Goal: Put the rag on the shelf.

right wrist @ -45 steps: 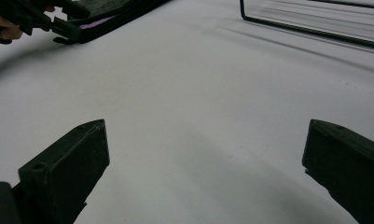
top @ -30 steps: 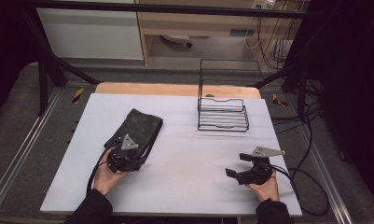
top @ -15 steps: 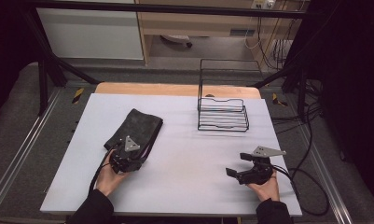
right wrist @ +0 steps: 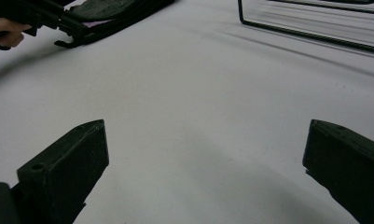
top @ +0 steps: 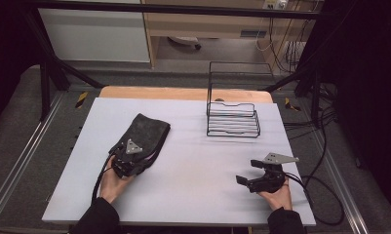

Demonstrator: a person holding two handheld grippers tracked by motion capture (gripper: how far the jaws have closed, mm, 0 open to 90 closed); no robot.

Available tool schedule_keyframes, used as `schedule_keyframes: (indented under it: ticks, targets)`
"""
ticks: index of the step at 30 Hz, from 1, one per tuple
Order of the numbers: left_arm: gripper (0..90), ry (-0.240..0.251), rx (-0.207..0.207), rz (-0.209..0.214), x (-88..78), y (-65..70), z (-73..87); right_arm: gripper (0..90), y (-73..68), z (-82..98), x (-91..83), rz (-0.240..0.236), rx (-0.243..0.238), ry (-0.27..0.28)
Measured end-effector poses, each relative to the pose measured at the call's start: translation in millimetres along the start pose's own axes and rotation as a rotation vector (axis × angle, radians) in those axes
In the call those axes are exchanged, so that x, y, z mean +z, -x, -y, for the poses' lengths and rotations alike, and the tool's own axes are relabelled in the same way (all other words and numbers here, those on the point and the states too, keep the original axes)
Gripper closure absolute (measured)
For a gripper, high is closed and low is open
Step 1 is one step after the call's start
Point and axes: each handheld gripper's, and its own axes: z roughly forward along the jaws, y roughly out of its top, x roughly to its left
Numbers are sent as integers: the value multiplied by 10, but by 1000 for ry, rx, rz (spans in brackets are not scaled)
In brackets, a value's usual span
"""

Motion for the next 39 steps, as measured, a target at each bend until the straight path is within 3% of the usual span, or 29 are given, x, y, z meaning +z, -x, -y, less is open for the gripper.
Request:
schedule_keyframes:
  ticks: [12, 15, 21, 27, 35, 39]
  targets:
    - [823, 16, 24, 38, -30, -66, -3, 9, 1, 2, 6, -3, -1, -3]
    - [815, 18, 4, 45, -30, -84, 3, 10, 2, 2, 6, -3, -1, -4]
    - [624, 13, -6, 67, -111, -36, 47, 10, 3, 4, 7, -5, -6, -4]
    - [596, 18, -3, 29, -96, 43, 93, 10, -1, 4, 5, -4, -2, -3]
    - [608, 17, 34, -63, -57, 170, 105, 8, -1, 3, 3, -3, -3, -1]
    - [611, 18, 47, -77, -37, 186, 103, 8, -4, 2, 4, -2, 2, -1]
